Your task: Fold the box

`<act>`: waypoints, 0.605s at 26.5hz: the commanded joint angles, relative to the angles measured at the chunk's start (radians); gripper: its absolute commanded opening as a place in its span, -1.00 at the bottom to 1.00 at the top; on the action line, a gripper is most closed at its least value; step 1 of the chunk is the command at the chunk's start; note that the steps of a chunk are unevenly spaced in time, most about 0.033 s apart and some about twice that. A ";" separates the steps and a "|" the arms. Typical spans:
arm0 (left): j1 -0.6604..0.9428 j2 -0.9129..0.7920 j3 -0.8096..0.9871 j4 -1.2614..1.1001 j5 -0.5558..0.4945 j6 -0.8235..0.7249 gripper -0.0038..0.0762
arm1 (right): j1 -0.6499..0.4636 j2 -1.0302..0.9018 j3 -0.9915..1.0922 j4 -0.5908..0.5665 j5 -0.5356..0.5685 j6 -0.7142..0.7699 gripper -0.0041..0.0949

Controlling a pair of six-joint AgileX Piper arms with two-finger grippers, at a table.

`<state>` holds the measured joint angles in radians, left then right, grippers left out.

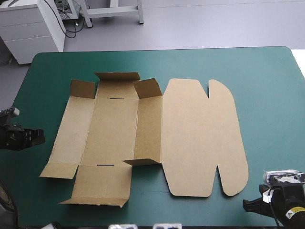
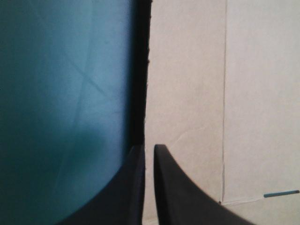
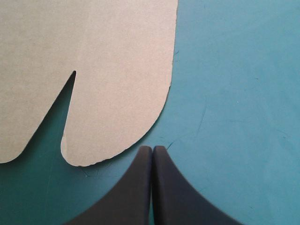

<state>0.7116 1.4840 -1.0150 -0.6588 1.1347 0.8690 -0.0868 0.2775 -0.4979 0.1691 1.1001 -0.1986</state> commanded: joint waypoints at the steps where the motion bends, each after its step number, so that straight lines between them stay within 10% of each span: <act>1: 0.000 -0.026 -0.032 0.027 0.019 0.006 -0.37 | 0.003 0.014 -0.026 0.001 -0.053 -0.010 -0.96; 6: 0.000 -0.026 -0.032 0.037 0.019 -0.041 0.25 | 0.003 0.014 -0.026 0.001 -0.053 -0.010 -0.96; 16: 0.000 0.093 -0.032 -0.054 0.123 -0.002 0.25 | 0.003 0.014 -0.026 0.001 -0.055 -0.004 -0.96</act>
<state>0.7125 1.5810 -1.0183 -0.6183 1.1937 0.8495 -0.0868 0.2771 -0.4979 0.1691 1.0992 -0.1986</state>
